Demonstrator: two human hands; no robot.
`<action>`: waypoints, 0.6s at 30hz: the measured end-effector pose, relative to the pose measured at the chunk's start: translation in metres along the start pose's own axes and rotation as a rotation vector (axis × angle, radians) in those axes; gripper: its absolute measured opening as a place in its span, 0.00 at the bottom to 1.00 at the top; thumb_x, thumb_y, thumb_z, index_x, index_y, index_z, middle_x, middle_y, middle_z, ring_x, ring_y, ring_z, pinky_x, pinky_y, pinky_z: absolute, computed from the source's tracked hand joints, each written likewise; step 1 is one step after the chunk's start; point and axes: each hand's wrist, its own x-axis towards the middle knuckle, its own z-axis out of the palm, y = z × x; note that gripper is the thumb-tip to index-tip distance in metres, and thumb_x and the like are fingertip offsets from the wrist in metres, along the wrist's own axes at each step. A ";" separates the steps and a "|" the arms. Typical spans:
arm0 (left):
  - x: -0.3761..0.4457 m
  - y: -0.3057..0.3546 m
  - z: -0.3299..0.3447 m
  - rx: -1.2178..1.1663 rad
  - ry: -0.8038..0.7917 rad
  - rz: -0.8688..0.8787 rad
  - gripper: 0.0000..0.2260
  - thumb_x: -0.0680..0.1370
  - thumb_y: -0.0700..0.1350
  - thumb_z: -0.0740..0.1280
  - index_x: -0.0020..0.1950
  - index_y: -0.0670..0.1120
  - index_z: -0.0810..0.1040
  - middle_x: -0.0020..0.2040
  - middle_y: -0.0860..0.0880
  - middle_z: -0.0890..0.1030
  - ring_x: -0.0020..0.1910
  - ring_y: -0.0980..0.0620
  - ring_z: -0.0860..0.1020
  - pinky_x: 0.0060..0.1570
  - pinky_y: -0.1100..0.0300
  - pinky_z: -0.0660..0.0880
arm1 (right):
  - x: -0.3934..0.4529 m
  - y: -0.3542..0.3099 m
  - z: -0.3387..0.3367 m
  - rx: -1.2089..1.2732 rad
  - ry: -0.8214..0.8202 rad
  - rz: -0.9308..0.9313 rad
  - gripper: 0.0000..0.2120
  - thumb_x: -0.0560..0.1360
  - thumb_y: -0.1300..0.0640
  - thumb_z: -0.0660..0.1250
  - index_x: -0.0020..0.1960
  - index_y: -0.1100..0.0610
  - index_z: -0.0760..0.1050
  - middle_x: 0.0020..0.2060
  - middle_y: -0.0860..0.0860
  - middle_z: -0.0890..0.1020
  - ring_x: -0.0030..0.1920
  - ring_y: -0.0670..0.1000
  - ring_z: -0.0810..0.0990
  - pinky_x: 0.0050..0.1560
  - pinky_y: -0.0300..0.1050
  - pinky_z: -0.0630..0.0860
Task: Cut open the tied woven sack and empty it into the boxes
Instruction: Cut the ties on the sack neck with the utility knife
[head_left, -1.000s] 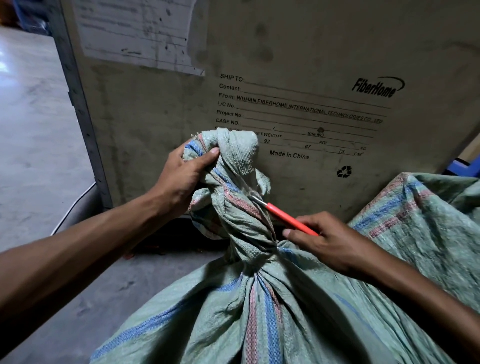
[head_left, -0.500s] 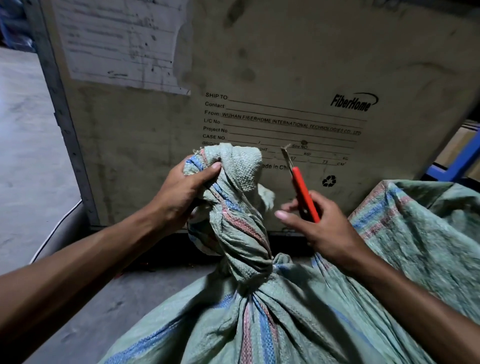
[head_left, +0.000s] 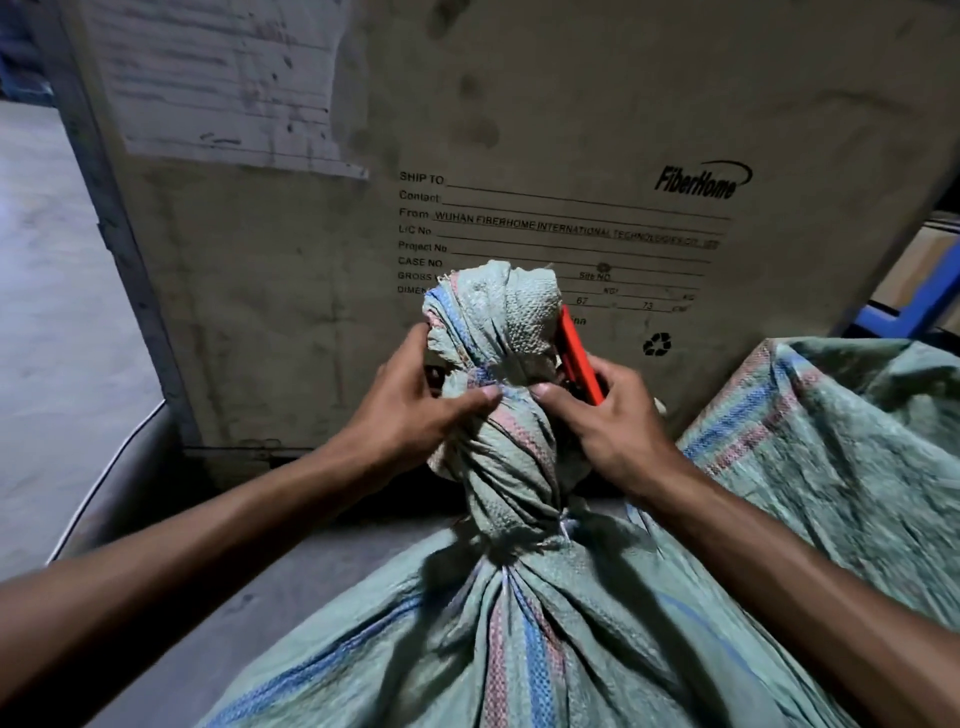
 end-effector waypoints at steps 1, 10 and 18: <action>0.003 -0.001 -0.004 -0.055 -0.043 -0.013 0.27 0.70 0.42 0.76 0.66 0.49 0.70 0.56 0.42 0.82 0.52 0.46 0.82 0.50 0.50 0.81 | 0.000 0.000 -0.003 -0.007 -0.016 0.012 0.07 0.73 0.60 0.69 0.39 0.51 0.74 0.27 0.44 0.73 0.25 0.41 0.72 0.28 0.33 0.70; 0.017 -0.009 -0.024 -0.046 -0.136 -0.117 0.30 0.70 0.33 0.73 0.68 0.49 0.68 0.51 0.43 0.81 0.50 0.47 0.80 0.50 0.51 0.78 | 0.001 0.011 -0.017 0.001 0.005 0.096 0.06 0.73 0.60 0.69 0.44 0.60 0.73 0.30 0.52 0.69 0.28 0.50 0.69 0.24 0.39 0.69; 0.031 0.015 -0.013 -0.095 -0.040 -0.244 0.32 0.60 0.69 0.73 0.58 0.52 0.78 0.48 0.51 0.86 0.44 0.52 0.85 0.44 0.56 0.79 | -0.015 -0.003 0.028 0.162 0.003 0.137 0.07 0.72 0.62 0.70 0.49 0.60 0.75 0.31 0.53 0.71 0.27 0.48 0.69 0.23 0.40 0.71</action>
